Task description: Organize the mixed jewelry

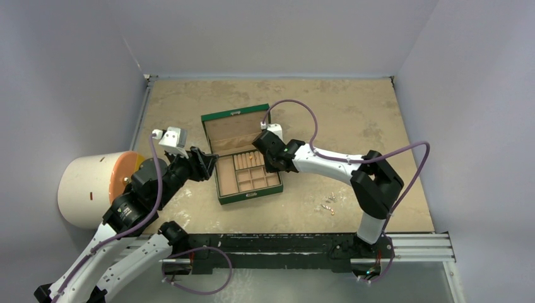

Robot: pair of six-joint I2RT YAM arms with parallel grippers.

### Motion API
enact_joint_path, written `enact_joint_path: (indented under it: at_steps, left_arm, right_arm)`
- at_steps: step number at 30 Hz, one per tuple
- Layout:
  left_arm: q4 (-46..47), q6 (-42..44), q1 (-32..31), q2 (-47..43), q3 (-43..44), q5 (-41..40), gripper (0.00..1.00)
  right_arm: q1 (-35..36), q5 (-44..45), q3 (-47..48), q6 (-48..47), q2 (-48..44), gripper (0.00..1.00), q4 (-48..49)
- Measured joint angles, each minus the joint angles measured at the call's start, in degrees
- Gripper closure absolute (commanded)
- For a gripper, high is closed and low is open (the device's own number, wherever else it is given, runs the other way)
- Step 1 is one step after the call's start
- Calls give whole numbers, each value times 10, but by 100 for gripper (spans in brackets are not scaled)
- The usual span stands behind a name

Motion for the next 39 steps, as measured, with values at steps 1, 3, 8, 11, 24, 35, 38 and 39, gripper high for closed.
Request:
enact_joint_path:
  at_steps: [1,3,8,11,24,35,38,39]
  left_arm:
    - [0,0,0,0,0,0,51]
    - [0,0,0,0,0,0,50]
    - [0,0,0,0,0,0,51]
    - [0,0,0,0,0,0,51]
    - [0,0,0,0,0,0,50]
    - [0,0,0,0,0,5,50]
    - [0,0,0,0,0,7,50]
    - [0,0,0,0,0,9,50]
  right_arm:
    - [0,0,0,2,0,87,0]
    - [0,1,0,5,-1,85,0]
    - [0,12,-2,14,-26,82,-11]
    - [0,23,-12,23,-71,79,-17]
    - [0,86,-142,115,-262,77,-106]
    - [0,104,-267,307,-379,72,-260]
    - [-1,101,-300,348,-406,71,-278]
    - [-1,99,-310,360,-413,70,-282]
